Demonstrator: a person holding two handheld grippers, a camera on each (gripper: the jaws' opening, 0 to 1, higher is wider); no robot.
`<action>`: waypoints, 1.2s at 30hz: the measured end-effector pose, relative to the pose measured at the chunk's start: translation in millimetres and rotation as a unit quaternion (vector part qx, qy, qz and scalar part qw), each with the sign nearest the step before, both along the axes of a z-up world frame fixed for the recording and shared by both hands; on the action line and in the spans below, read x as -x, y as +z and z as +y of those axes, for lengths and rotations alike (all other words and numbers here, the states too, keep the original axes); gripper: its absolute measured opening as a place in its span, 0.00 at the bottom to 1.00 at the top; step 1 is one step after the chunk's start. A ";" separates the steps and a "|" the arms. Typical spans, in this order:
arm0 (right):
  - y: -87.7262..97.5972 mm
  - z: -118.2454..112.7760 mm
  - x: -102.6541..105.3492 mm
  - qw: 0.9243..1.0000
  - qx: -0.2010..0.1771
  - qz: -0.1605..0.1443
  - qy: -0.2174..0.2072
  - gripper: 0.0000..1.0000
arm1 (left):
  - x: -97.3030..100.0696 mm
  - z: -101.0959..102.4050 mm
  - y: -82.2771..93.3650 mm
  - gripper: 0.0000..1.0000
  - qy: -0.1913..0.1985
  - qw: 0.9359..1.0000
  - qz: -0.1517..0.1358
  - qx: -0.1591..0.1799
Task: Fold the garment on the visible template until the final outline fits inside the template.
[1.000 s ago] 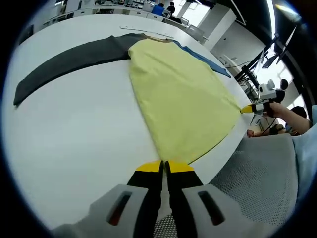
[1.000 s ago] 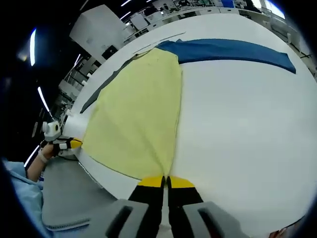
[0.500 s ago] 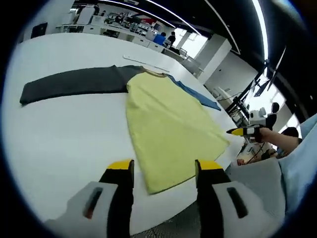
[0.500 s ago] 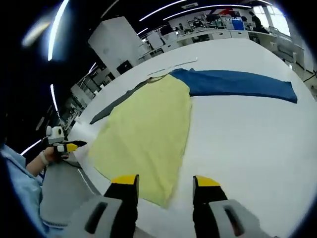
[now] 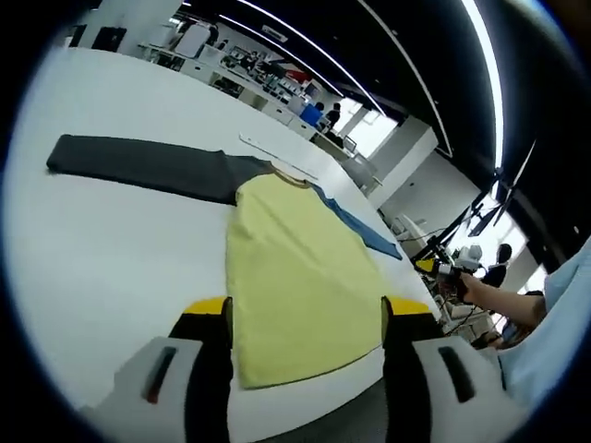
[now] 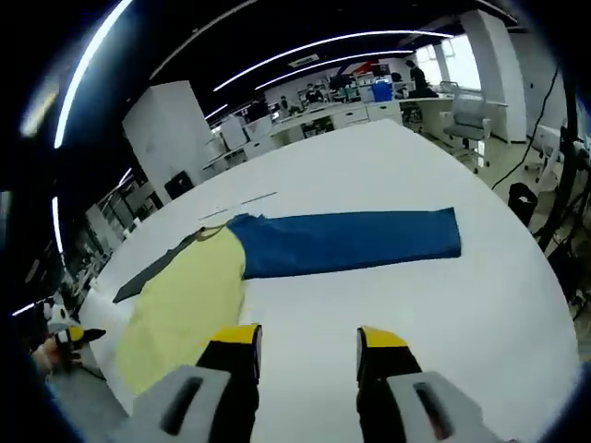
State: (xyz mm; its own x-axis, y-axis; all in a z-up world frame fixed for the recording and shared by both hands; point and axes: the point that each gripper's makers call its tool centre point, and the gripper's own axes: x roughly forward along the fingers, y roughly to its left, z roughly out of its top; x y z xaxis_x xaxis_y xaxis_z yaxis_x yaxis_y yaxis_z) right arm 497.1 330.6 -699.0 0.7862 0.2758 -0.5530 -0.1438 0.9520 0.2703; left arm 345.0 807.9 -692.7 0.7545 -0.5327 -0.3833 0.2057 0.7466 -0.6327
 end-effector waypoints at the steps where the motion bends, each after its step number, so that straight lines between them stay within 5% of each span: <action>1: 1.0 -11.7 -5.8 1.000 0.001 0.003 -0.022 0.39 | -0.9 -1.1 1.3 0.62 0.006 1.000 -0.002 0.009; 11: 0.3 -56.1 -43.1 0.997 0.046 0.010 -0.067 0.36 | -2.1 -2.4 3.7 0.57 0.002 1.000 0.003 0.013; 16: -13.6 -73.3 -61.4 0.994 0.063 0.031 -0.086 0.29 | -0.7 0.7 1.8 0.54 0.004 1.000 0.011 0.013; 20: -34.8 -83.4 -62.5 0.988 0.118 0.067 -0.076 0.27 | 2.4 2.3 -3.2 0.53 0.004 1.000 0.023 0.011; 25: -40.8 -87.3 -73.4 0.988 0.084 0.074 -0.108 0.24 | 9.7 3.6 -8.7 0.50 0.007 0.999 0.037 0.011; 36: -60.9 -95.2 -76.9 0.984 0.100 0.101 -0.103 0.20 | 10.3 6.4 -12.0 0.44 0.011 0.999 0.041 -0.014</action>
